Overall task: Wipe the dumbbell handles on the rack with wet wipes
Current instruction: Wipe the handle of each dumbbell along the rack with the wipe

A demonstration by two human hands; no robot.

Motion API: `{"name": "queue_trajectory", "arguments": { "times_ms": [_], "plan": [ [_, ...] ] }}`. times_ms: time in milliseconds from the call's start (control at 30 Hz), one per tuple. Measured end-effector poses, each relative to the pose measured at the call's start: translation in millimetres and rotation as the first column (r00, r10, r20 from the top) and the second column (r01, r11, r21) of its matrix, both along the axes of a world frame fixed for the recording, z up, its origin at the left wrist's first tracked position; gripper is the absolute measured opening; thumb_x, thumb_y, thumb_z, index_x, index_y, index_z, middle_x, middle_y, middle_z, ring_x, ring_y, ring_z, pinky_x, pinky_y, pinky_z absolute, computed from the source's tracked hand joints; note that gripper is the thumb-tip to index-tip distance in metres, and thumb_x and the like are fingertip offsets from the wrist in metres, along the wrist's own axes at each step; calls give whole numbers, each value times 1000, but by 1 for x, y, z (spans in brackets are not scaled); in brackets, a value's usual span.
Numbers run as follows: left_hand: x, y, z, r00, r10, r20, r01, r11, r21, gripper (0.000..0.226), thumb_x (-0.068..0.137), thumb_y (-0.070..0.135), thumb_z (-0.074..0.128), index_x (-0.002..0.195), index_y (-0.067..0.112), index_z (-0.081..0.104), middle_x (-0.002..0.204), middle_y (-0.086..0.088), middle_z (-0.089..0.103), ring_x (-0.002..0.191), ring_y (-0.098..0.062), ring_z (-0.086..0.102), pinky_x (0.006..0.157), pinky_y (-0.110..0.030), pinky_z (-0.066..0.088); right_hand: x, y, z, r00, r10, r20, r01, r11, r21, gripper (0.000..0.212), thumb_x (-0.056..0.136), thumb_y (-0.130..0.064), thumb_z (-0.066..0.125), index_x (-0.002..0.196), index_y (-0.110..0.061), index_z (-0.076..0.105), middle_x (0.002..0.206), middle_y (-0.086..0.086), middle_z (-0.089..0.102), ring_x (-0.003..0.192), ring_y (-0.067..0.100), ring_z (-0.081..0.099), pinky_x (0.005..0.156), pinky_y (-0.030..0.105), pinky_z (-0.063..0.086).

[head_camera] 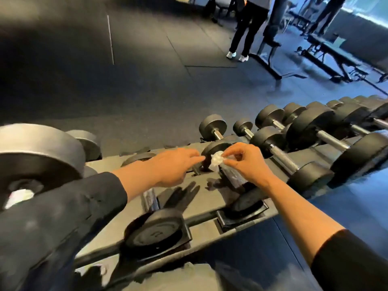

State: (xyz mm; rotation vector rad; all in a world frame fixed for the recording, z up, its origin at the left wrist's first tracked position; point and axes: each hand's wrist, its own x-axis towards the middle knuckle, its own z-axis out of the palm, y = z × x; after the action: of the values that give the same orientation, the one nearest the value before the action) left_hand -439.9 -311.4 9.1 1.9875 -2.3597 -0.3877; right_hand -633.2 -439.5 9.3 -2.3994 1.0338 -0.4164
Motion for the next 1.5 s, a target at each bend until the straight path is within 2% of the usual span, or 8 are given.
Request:
{"name": "queue_trajectory", "arguments": {
  "times_ms": [200, 367, 633, 767, 967, 1100, 1267, 1500],
  "plan": [
    [-48, -24, -23, 958, 247, -147, -234, 967, 100, 79, 91, 3, 51, 152, 27, 7, 160, 8, 4, 135, -18, 35, 106, -30, 40, -34, -49, -1, 997, 65, -30, -63, 996, 64, 16, 82, -16, 71, 97, -14, 71, 94, -3, 63, 75, 4, 51, 69, 15, 38],
    [-58, -33, -32, 904, 374, -208, -355, 927, 123, 88, 92, 3, 53, 152, 29, -5, 159, 12, -11, 123, -18, 48, 95, -30, 49, -43, -68, -3, 993, 114, 24, -116, 985, 128, 15, 82, -15, 71, 96, -17, 71, 96, -6, 63, 82, 6, 54, 75, 17, 42],
    [-46, -46, -44, 933, 318, -166, -291, 942, 167, 93, 91, 4, 55, 150, 35, -10, 160, 10, -5, 93, -9, 52, 69, -16, 49, -34, -62, -9, 994, 105, 18, -107, 983, 149, 18, 83, -14, 70, 100, -16, 71, 98, -7, 59, 76, -1, 48, 68, 9, 34],
    [-33, -48, -52, 935, 277, -221, -249, 957, 148, 92, 91, 5, 55, 150, 38, -8, 159, 7, 13, 102, -13, 57, 77, -19, 52, -29, -56, -11, 996, 81, -39, -75, 987, 140, 17, 83, -15, 70, 100, -18, 71, 106, -4, 61, 90, 7, 53, 77, 15, 41],
    [-18, -58, -65, 922, 171, -347, -159, 985, 63, 94, 90, 3, 54, 147, 42, -10, 159, 11, 3, 122, -17, 50, 88, -26, 53, 2, -44, -16, 984, 106, -146, -93, 992, 88, 19, 83, -15, 69, 102, -19, 70, 109, -4, 61, 100, 10, 56, 89, 25, 48],
    [-17, -72, -67, 887, 104, -450, -121, 993, -9, 86, 90, 3, 52, 150, 36, 0, 159, 10, 6, 140, -17, 29, 109, -31, 35, 20, -36, -22, 889, 244, -387, -257, 966, 21, 20, 82, -13, 65, 101, -18, 71, 104, -1, 62, 96, 15, 49, 78, 22, 43],
    [-10, -80, -69, 868, 56, -493, -87, 995, -41, 83, 90, 1, 51, 151, 34, 6, 159, 10, 11, 140, -16, 28, 110, -31, 34, 21, -41, -19, 861, 184, -474, -236, 970, -54, 22, 82, -11, 63, 101, -14, 71, 105, -2, 64, 98, 11, 40, 77, 21, 38],
    [-8, -79, -77, 814, 26, -580, -79, 995, -67, 79, 93, 10, 54, 151, 34, 5, 158, 7, 14, 143, -17, 24, 112, -33, 30, 27, -44, -10, 855, 127, -503, -180, 982, -58, 23, 84, -11, 64, 106, -13, 70, 108, 1, 58, 102, 13, 51, 85, 19, 42]
  ]
}}
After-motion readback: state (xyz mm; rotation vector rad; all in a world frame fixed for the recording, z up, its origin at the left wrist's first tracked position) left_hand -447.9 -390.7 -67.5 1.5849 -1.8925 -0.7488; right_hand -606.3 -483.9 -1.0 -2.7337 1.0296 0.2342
